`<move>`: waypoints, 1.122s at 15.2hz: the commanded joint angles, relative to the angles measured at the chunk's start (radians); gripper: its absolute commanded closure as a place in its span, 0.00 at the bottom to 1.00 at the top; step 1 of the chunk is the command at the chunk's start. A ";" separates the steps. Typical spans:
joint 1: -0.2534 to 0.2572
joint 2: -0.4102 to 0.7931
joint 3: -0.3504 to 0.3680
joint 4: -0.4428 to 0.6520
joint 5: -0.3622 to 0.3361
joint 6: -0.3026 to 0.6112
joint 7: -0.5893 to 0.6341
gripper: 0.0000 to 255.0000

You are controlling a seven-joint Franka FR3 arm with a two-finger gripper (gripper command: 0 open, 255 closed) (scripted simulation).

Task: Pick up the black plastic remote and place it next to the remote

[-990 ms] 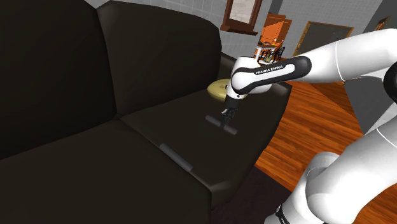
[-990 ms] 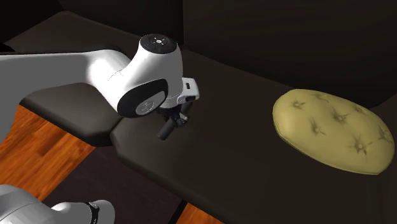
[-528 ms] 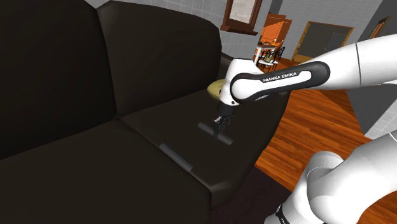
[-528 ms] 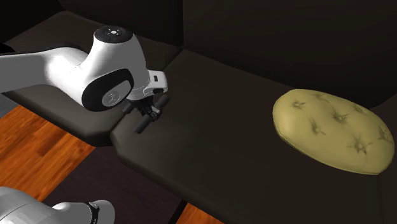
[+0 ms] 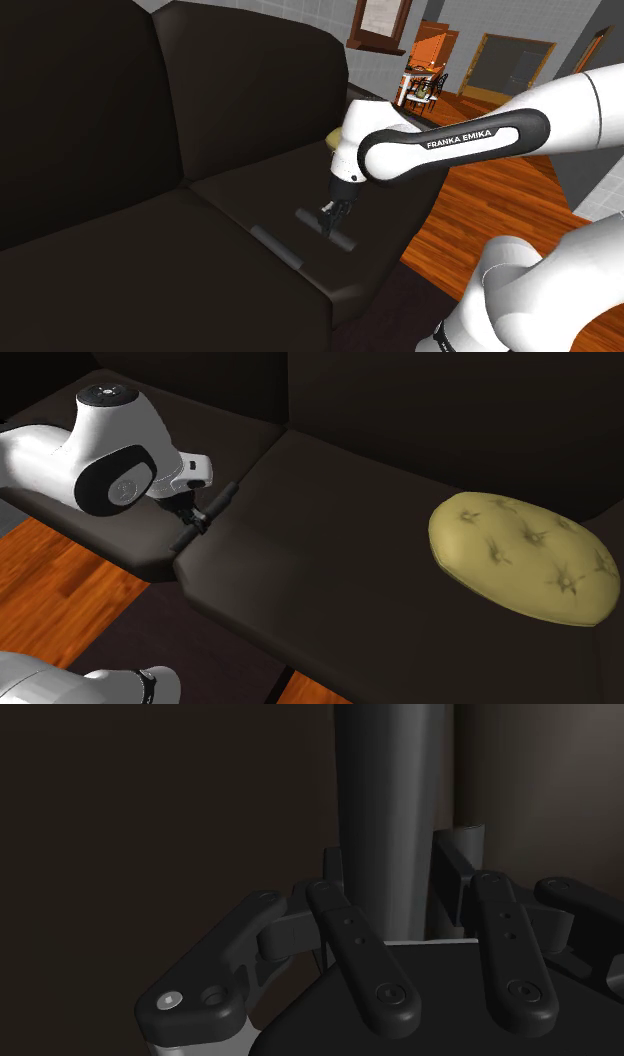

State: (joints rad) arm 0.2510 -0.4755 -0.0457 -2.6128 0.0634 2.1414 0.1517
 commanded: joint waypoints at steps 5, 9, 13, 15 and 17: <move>0.082 -0.012 0.121 -0.013 0.065 0.014 0.156 1.00; 0.134 0.013 0.201 0.010 0.104 0.025 0.259 1.00; 0.178 0.058 0.281 0.053 0.132 0.038 0.363 1.00; 0.198 0.089 0.322 0.083 0.140 0.045 0.418 1.00; 0.198 0.103 0.326 0.067 0.142 0.075 0.417 1.00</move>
State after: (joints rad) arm 0.4475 -0.3827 0.2752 -2.5454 0.2044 2.2049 0.5632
